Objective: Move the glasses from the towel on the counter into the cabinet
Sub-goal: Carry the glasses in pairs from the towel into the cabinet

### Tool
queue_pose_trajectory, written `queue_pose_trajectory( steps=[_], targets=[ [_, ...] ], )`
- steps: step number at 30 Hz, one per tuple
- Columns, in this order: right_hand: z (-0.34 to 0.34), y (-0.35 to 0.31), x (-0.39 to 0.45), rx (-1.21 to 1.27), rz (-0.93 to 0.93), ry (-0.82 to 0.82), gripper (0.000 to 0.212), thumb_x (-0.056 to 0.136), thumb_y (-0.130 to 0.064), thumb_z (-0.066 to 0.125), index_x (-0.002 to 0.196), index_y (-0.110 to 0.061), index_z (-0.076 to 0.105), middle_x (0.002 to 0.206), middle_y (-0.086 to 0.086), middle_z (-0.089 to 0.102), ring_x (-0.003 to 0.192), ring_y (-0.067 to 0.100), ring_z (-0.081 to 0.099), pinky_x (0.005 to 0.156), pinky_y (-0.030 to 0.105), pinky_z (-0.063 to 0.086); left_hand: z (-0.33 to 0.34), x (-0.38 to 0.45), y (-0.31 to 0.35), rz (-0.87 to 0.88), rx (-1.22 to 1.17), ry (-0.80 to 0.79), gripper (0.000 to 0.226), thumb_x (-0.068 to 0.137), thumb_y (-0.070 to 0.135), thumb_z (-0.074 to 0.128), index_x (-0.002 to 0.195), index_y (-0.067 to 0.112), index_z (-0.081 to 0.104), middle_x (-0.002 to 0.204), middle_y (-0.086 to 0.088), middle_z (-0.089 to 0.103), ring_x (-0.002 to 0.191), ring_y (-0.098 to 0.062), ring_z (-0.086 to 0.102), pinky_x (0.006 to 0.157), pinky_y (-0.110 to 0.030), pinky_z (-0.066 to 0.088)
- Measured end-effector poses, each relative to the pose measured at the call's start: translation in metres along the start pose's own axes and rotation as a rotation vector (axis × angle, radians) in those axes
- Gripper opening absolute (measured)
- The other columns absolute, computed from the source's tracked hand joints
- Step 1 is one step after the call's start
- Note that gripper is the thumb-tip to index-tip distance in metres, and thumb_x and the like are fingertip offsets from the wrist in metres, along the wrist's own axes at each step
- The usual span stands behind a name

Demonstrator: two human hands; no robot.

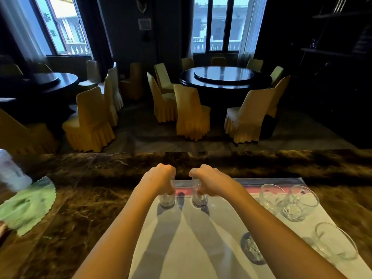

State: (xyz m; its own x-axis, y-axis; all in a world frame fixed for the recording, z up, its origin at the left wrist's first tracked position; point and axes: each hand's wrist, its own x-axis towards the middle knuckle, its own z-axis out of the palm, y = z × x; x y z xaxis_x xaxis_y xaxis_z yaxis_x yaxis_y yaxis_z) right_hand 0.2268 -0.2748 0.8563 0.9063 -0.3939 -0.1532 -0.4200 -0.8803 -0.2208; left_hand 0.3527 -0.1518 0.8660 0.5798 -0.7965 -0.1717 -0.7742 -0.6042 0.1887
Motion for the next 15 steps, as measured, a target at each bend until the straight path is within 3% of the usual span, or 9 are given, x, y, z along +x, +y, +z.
queue_pose_trajectory(
  steps=[6, 10, 15],
  targets=[
    [0.002, 0.001, -0.001, 0.035, 0.019, -0.007, 0.068, 0.085, -0.018, 0.075, 0.143, -0.028, 0.041, 0.140, 0.008, 0.044, 0.116, 0.030, 0.056, 0.090, 0.034, 0.053, 0.002, -0.001, -0.001, 0.004, 0.003, 0.004, 0.051, 0.077, 0.029, 0.082, 0.123, 0.022, 0.059, 0.110, -0.001, 0.064, 0.090, -0.018, 0.064, 0.077, -0.026, 0.056],
    [-0.004, 0.005, -0.008, 0.115, 0.019, -0.013, 0.076, 0.086, -0.026, 0.073, 0.149, -0.030, 0.031, 0.149, 0.006, 0.036, 0.127, 0.030, 0.048, 0.099, 0.039, 0.049, 0.000, -0.005, 0.001, -0.014, -0.014, -0.009, 0.066, 0.074, 0.037, 0.083, 0.132, 0.026, 0.053, 0.122, 0.000, 0.061, 0.100, -0.019, 0.063, 0.083, -0.030, 0.057],
    [-0.042, 0.038, -0.036, 0.220, 0.060, 0.136, 0.079, 0.089, -0.037, 0.068, 0.152, -0.032, 0.021, 0.158, 0.004, 0.026, 0.139, 0.029, 0.035, 0.106, 0.047, 0.043, -0.038, -0.015, 0.024, 0.034, 0.043, 0.107, 0.071, 0.080, 0.051, 0.073, 0.141, 0.031, 0.043, 0.135, -0.005, 0.050, 0.112, -0.023, 0.055, 0.092, -0.039, 0.052]
  ],
)
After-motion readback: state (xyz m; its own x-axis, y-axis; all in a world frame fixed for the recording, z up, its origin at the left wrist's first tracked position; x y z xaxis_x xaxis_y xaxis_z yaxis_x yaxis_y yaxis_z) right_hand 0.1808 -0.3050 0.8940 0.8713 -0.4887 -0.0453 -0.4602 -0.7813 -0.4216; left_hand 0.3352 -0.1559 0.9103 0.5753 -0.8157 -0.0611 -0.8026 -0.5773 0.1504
